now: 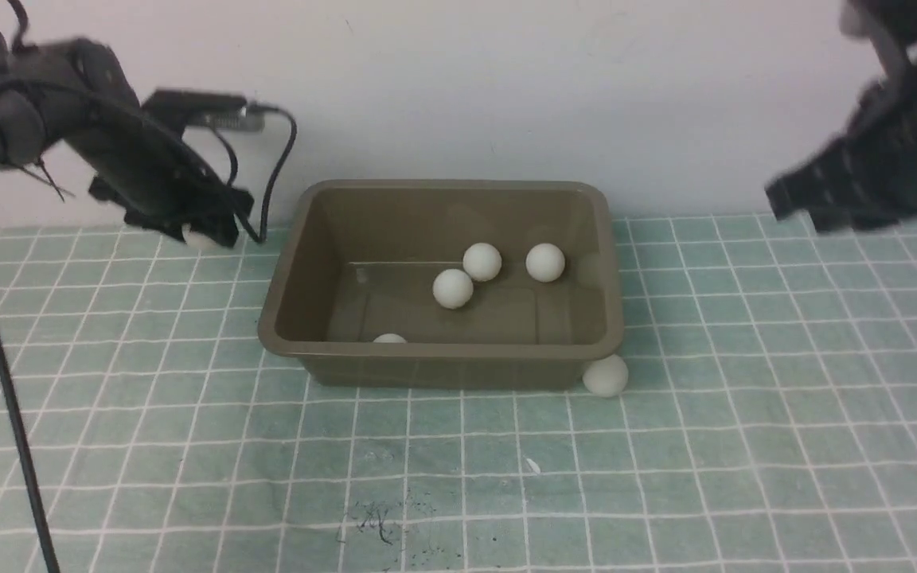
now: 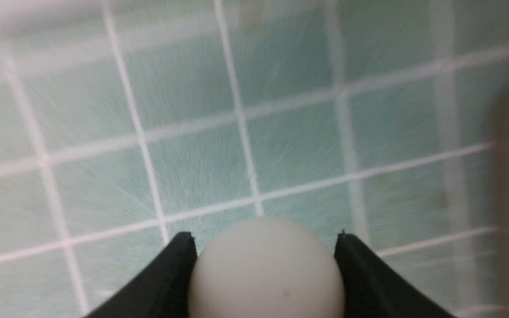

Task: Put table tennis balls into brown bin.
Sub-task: 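Drop the ball into the bin, then reach for and grasp a ping pong ball on the table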

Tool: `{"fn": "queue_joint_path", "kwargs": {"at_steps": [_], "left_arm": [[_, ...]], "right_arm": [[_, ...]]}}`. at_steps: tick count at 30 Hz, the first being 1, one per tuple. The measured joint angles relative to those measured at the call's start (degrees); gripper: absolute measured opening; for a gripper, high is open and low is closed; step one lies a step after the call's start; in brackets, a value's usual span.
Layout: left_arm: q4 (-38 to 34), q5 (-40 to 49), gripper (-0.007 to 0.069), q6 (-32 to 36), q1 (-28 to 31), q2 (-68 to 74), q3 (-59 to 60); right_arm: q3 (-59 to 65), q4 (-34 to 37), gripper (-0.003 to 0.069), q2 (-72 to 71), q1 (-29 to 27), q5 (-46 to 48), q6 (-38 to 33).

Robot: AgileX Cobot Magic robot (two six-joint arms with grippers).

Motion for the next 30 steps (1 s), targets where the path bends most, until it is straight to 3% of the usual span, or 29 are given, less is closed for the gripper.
{"fn": "queue_joint_path", "kwargs": {"at_steps": [2, 4, 5, 7, 11, 16, 18, 22, 23, 24, 26, 27, 28, 30], "left_arm": [[-1.84, 1.97, 0.0352, 0.19, -0.39, -2.37, -1.96], [-7.11, 6.34, 0.0352, 2.84, -1.86, -5.15, -3.83], [-7.41, 6.6, 0.0352, 3.07, -2.19, -5.27, -3.97], [-9.46, 9.42, 0.0352, 5.4, -4.38, -4.41, -4.09], [-8.87, 11.67, 0.0365, 6.17, -8.23, 0.43, -3.96], [-5.44, 12.59, 0.0552, 3.21, -10.91, 4.03, -3.79], [-4.32, 12.96, 0.0571, 0.62, -10.72, 3.86, -5.06], [-2.54, 14.07, 0.0477, -2.71, -9.69, 2.94, -7.67], [-1.65, 14.07, 0.0379, -3.28, -9.15, 2.05, -8.53], [-1.38, 14.13, 0.0328, -3.44, -8.87, 1.56, -8.78], [-1.15, 14.2, 0.0132, -3.44, -7.9, -1.0, -9.22], [-1.15, 14.2, 0.0118, -3.44, -7.72, -1.22, -9.21], [-1.15, 14.38, 0.0052, -3.44, -7.24, -2.66, -9.29], [-1.15, 14.51, 0.002, -3.44, -6.67, -4.66, -9.35]], "right_arm": [[5.38, 2.19, -0.0004, 0.1, -1.08, -4.24, -0.51], [12.8, 9.85, 0.0053, 1.95, -1.8, -13.86, -5.0], [13.11, 9.85, 0.006, 2.18, -1.8, -14.52, -5.49], [14.65, 17.82, 0.0165, 5.62, -1.61, -20.16, -11.84], [13.99, 26.3, 0.0378, 12.68, -0.71, -23.52, -21.73], [11.81, 35.45, 0.0588, 19.87, 1.14, -24.52, -33.19], [10.66, 37.88, 0.0615, 21.42, 2.22, -25.2, -36.76], [8.02, 39.98, 0.0622, 24.16, 3.75, -26.61, -39.98], [7.01, 40.28, 0.0622, 25.7, 3.98, -26.8, -40.52], [6.51, 40.36, 0.0622, 26.17, 4.07, -26.86, -40.63], [4.51, 40.37, 0.0612, 29.26, 4.08, -27.36, -40.81], [4.22, 40.37, 0.061, 29.48, 4.08, -27.46, -40.81], [3.47, 40.38, 0.0589, 30.46, 4.08, -27.79, -40.95], [2.46, 40.5, 0.0548, 31.23, 4.08, -28.38, -40.95]]}}
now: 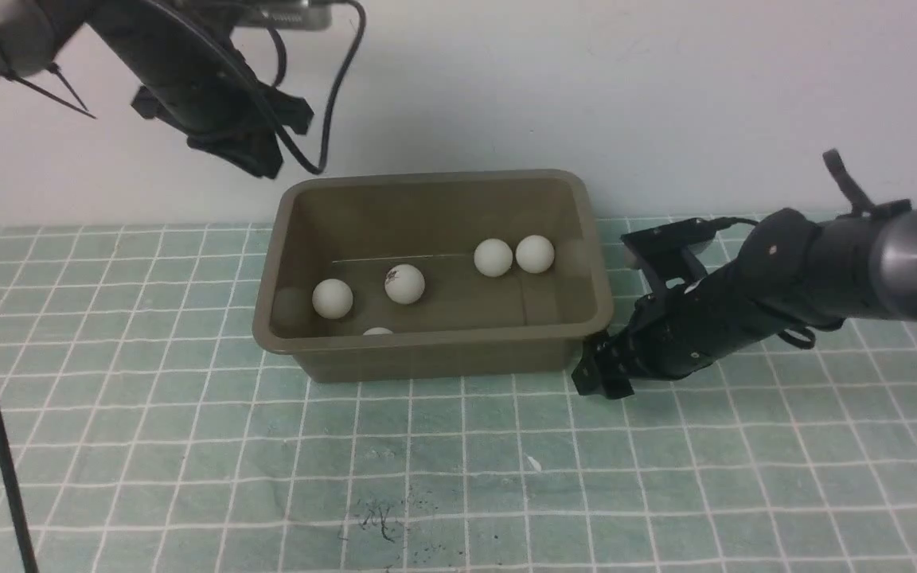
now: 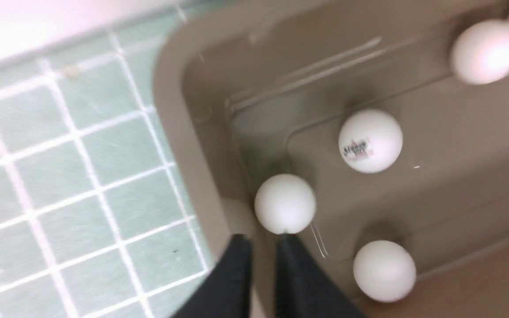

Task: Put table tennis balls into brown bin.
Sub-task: 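Reach for and grasp a ping pong ball on the table, then release the ping pong ball into the bin and lift the gripper away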

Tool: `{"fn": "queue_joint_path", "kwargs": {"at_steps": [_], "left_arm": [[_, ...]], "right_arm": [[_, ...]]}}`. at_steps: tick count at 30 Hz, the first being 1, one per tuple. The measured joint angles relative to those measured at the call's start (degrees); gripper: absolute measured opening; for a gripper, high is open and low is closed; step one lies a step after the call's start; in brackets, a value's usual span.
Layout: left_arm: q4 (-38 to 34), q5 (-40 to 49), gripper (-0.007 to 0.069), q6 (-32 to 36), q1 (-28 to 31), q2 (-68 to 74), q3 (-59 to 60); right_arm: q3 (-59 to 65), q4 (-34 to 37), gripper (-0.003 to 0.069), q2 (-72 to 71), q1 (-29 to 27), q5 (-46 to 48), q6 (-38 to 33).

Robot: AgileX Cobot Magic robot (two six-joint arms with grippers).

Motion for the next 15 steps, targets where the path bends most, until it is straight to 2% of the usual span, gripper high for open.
{"fn": "queue_joint_path", "kwargs": {"at_steps": [1, 3, 5, 9, 12, 15], "left_arm": [[-0.05, 0.06, 0.0002, 0.0, 0.67, -1.95, -0.05], [-0.05, 0.34, -0.0005, 0.0, 1.33, -4.08, -0.05], [0.11, 0.62, -0.0005, -0.27, 2.04, -5.91, -0.05], [1.25, 0.92, -0.0005, -1.87, 3.98, -11.75, 0.88], [1.67, 0.92, -0.0005, -2.26, 4.51, -17.67, 4.65], [1.48, 0.92, -0.0005, -2.26, 4.51, -24.62, 10.65]], "right_arm": [[-0.82, -0.01, 0.0447, 0.57, 0.0, -0.21, 0.04], [-1.01, -0.06, 0.034, 0.62, 0.0, 0.98, 0.68], [-1.09, -0.9, 0.036, -0.08, -0.14, 3.64, 1.58], [-1.0, -3.43, 0.0361, -7.6, -0.56, 13.28, 7.71], [-1.9, -2.74, 0.0361, -14.78, -0.05, 13.93, 9.72], [-5.93, -1.85, 0.0361, -17.89, 1.2, 12.5, 8.44]]}}
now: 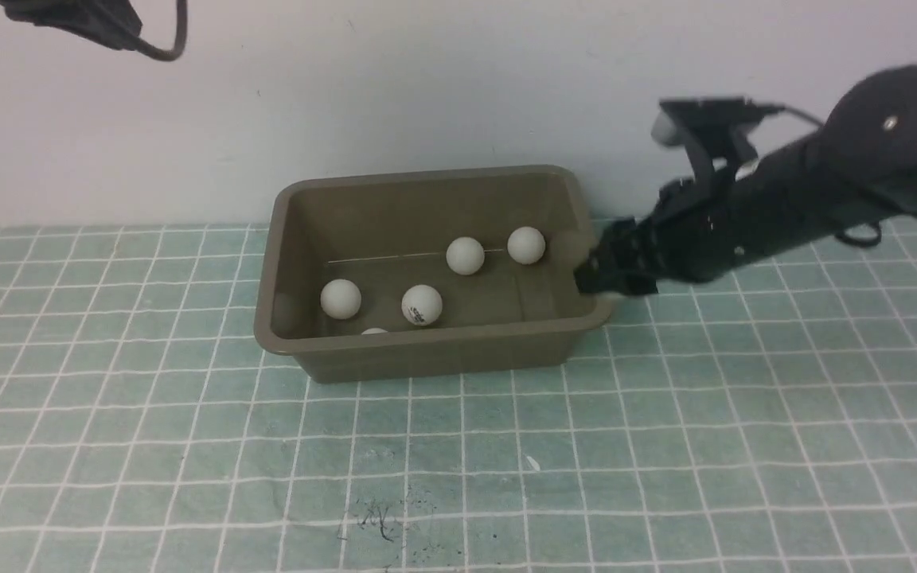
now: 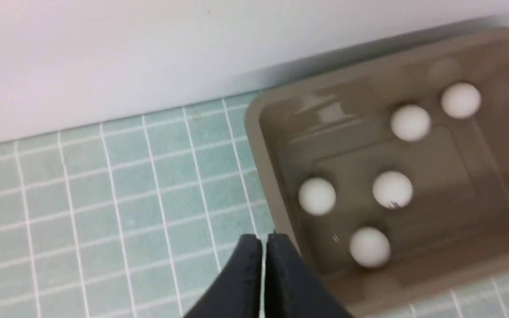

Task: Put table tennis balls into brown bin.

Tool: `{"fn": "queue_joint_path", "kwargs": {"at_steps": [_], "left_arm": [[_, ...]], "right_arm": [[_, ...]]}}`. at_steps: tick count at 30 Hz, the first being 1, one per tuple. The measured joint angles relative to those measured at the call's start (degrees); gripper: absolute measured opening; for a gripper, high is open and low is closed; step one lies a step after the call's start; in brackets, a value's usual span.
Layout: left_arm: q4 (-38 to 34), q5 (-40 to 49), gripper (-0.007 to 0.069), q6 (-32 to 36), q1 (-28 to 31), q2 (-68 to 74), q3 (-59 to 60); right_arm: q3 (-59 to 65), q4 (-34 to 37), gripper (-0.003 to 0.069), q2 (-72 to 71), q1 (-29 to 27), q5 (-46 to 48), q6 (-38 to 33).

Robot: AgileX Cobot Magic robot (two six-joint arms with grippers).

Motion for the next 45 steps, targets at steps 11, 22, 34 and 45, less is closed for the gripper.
{"fn": "queue_joint_path", "kwargs": {"at_steps": [11, 22, 34, 45], "left_arm": [[-3.53, -0.29, -0.0005, 0.0, -0.44, -29.69, 33.04], [-3.47, -4.59, -0.0005, 0.0, -0.44, -48.01, 51.62], [-6.45, -19.66, -0.0005, 0.99, -0.44, -60.61, 65.68], [-7.46, -27.75, -0.0005, 1.45, -0.44, -76.53, 78.55]], "right_arm": [[-24.28, -2.65, 0.0615, 8.11, 1.66, 8.64, 3.87], [-17.13, -27.06, 0.001, -28.44, 0.72, 22.67, 20.59], [44.8, -28.82, -0.0012, -88.45, 0.72, -15.52, 26.74], [59.36, -28.82, -0.0012, -98.65, 0.4, -31.94, 28.65]]}}
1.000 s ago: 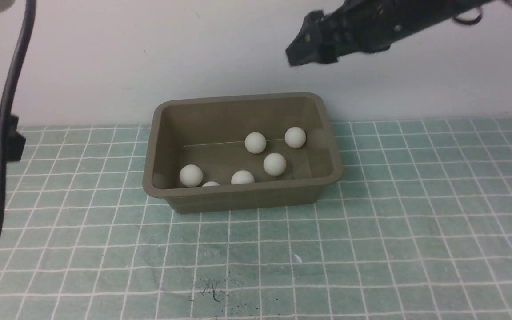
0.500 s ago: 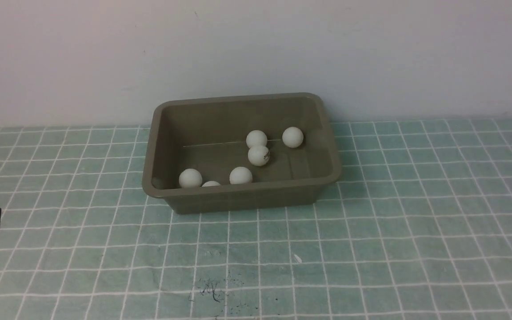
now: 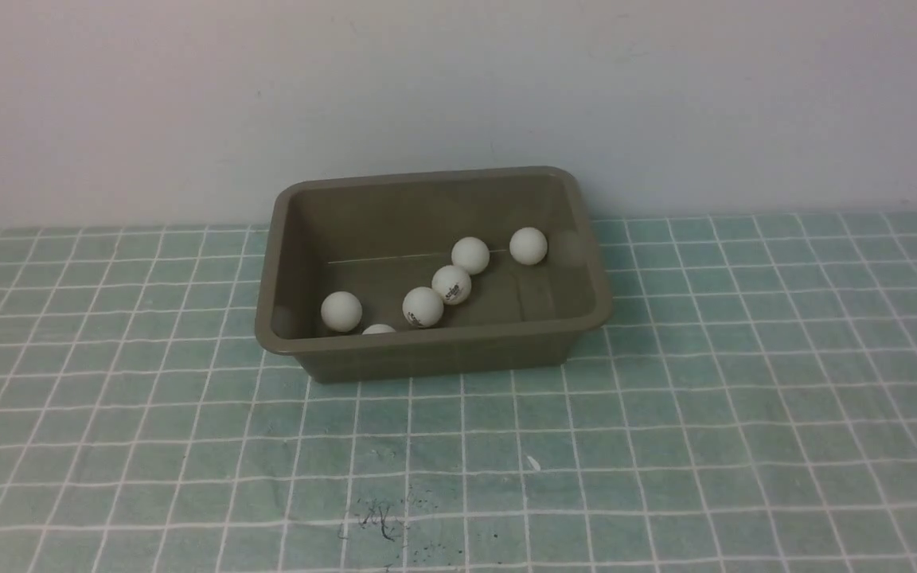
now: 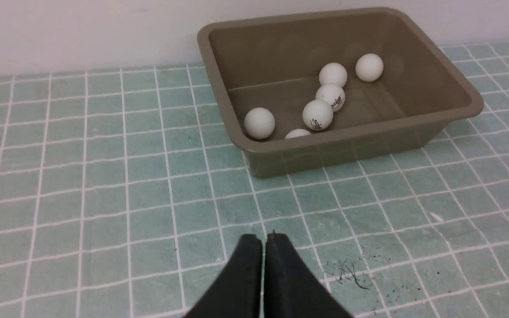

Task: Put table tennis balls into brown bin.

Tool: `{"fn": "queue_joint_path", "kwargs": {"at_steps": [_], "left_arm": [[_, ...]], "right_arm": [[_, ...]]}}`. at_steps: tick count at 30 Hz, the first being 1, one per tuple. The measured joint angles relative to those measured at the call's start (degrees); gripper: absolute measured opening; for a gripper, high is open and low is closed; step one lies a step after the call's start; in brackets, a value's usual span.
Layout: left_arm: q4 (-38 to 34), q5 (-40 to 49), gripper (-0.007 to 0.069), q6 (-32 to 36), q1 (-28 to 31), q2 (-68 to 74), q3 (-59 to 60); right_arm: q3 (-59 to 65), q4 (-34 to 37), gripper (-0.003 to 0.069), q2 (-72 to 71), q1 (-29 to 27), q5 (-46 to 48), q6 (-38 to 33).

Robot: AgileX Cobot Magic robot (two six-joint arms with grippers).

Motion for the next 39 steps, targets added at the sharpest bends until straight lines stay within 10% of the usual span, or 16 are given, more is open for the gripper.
{"fn": "queue_joint_path", "kwargs": {"at_steps": [19, 32, 39], "left_arm": [[2.53, 1.08, -0.0005, 3.66, 0.0, -21.01, 7.24], [11.06, -28.2, -0.0005, 1.22, -0.2, -21.08, 31.53], [12.13, -24.94, -0.0005, 1.0, -1.12, -21.03, 35.6]], "right_arm": [[0.11, 0.0, -0.0012, 0.0, -0.17, -0.1, 0.0], [0.11, 0.0, -0.0012, 0.0, -0.17, -0.1, 0.0], [0.11, 0.0, -0.0012, 0.0, -0.17, -0.24, 0.06]]}}
